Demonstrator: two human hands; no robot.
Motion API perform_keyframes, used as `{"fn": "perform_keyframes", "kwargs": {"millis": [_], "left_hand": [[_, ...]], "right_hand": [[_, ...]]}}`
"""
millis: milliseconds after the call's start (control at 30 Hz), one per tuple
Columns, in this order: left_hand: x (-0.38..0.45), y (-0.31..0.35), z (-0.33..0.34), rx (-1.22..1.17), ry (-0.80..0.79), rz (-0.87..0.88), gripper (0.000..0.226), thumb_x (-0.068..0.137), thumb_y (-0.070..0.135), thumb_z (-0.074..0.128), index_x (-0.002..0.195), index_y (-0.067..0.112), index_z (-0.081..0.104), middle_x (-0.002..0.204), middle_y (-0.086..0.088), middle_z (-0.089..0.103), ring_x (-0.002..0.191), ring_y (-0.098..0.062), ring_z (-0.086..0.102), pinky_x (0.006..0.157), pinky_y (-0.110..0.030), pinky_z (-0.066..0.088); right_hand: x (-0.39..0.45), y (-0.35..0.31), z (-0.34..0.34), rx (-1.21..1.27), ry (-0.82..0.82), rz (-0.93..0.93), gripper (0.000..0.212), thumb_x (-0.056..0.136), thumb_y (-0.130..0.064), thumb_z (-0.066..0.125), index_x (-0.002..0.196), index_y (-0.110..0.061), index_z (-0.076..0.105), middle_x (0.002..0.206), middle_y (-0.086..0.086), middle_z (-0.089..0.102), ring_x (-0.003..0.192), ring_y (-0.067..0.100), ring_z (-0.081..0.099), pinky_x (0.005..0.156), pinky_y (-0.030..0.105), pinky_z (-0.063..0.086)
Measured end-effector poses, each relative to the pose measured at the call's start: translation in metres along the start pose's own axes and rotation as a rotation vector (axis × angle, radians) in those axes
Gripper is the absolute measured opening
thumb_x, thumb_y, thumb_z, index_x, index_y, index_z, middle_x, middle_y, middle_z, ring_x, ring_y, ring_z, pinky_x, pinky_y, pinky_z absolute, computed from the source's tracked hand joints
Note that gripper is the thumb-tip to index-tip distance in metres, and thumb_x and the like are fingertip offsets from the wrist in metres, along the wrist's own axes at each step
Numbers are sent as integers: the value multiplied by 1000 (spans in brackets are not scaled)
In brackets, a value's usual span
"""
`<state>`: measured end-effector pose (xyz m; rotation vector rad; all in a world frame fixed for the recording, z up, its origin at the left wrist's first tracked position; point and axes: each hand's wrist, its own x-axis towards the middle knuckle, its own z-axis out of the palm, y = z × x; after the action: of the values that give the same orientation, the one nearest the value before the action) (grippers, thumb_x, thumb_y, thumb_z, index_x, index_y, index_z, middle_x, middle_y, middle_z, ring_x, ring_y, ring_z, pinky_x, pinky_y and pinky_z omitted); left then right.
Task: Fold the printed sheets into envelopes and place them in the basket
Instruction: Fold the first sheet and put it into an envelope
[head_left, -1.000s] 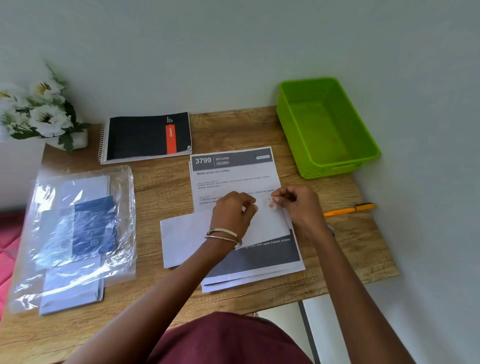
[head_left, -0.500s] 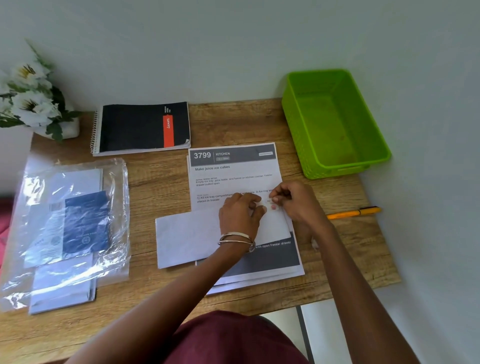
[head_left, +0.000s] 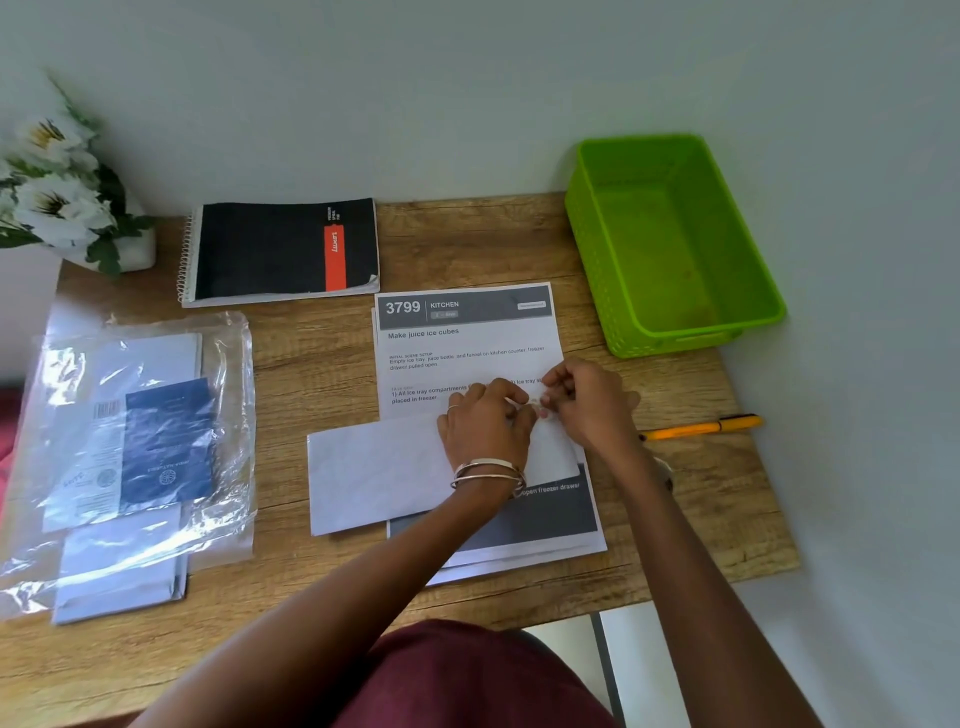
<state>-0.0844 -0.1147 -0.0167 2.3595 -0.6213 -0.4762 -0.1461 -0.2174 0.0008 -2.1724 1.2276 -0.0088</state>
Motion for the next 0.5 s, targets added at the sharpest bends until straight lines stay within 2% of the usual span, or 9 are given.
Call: {"fn": "perform_keyframes", "kwargs": {"millis": [100,200,367,433,500], "left_hand": [[-1,0,1,16,-3,-1,12,78,38,66,89,31,65,91,4,63,97,-22,49,76,-32,29],[-2,0,1,31,-5,13,13,79,38,64,91,33,66,91,3,62,97,-22,48,77,-32,29],[-2,1,0,46,-23,17,14,80,38,63,93,36,67,93,3,60,99,-22,47,79,-32,29],[-2,0,1,58,-22,26,15,80,40,63,94,35,67,94,3,61,99,-22,48,80,-33,31],[-1,-1,1,65,-21,30,18,80,42,64,96,35,67,95,3,61,100,-22,48,80,-34,31]], "right_hand": [[-2,-3,-1,-17,6,10,22,84,-13,66,102,-23,60,79,-11,61,98,16,57,77,33,21],[-3,-4,-2,-17,11,0,31,84,-12,65,112,-22,56,76,-10,59,97,18,57,75,33,19],[0,-3,-1,-24,9,34,50,81,-21,72,125,-21,49,85,-3,65,103,23,57,90,40,29],[3,0,-1,36,16,61,53,77,-24,76,124,-19,51,79,-4,63,101,25,59,95,44,35],[6,3,0,58,46,56,49,77,-26,76,119,-17,54,69,-9,54,96,27,60,93,49,41]]}}
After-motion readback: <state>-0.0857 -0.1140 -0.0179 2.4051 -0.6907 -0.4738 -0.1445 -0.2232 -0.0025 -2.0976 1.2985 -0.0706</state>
